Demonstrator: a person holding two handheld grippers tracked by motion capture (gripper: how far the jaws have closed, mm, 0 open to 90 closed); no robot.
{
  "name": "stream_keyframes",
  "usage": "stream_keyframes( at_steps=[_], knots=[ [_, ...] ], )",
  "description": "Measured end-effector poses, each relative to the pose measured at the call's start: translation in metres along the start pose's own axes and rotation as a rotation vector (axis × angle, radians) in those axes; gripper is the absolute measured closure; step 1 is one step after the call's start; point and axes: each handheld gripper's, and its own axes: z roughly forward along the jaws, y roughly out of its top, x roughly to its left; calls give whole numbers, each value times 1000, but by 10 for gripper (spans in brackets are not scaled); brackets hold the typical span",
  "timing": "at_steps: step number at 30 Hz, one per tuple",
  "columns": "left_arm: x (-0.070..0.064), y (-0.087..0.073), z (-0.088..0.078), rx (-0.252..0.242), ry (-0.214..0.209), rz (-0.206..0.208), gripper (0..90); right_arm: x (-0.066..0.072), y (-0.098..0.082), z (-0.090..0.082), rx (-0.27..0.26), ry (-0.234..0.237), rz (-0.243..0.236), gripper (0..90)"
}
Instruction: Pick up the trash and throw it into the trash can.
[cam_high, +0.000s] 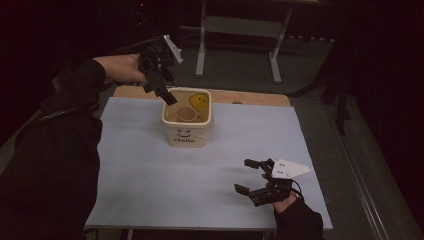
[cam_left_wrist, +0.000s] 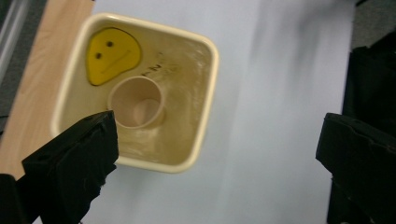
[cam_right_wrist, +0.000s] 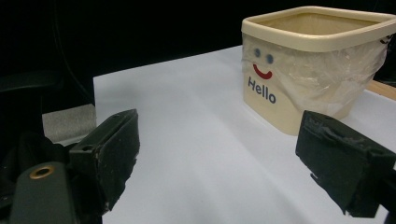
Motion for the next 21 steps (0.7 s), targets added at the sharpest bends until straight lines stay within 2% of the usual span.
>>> stream_keyframes(
  at_steps=[5, 11, 17, 21],
  knots=[
    [-8, -13, 3, -17, -9, 8, 3, 0, 0, 1, 1, 3, 1, 134],
    [-19, -25, 6, -14, -20, 21, 3, 0, 0, 3, 5, 5, -3, 134],
    [-31, -38, 7, -45, -32, 37, 3, 0, 0, 3, 8, 5, -1, 134],
    [-36, -49, 7, -68, -38, 33, 2, 1, 0, 4, 8, 6, -3, 134]
  ],
)
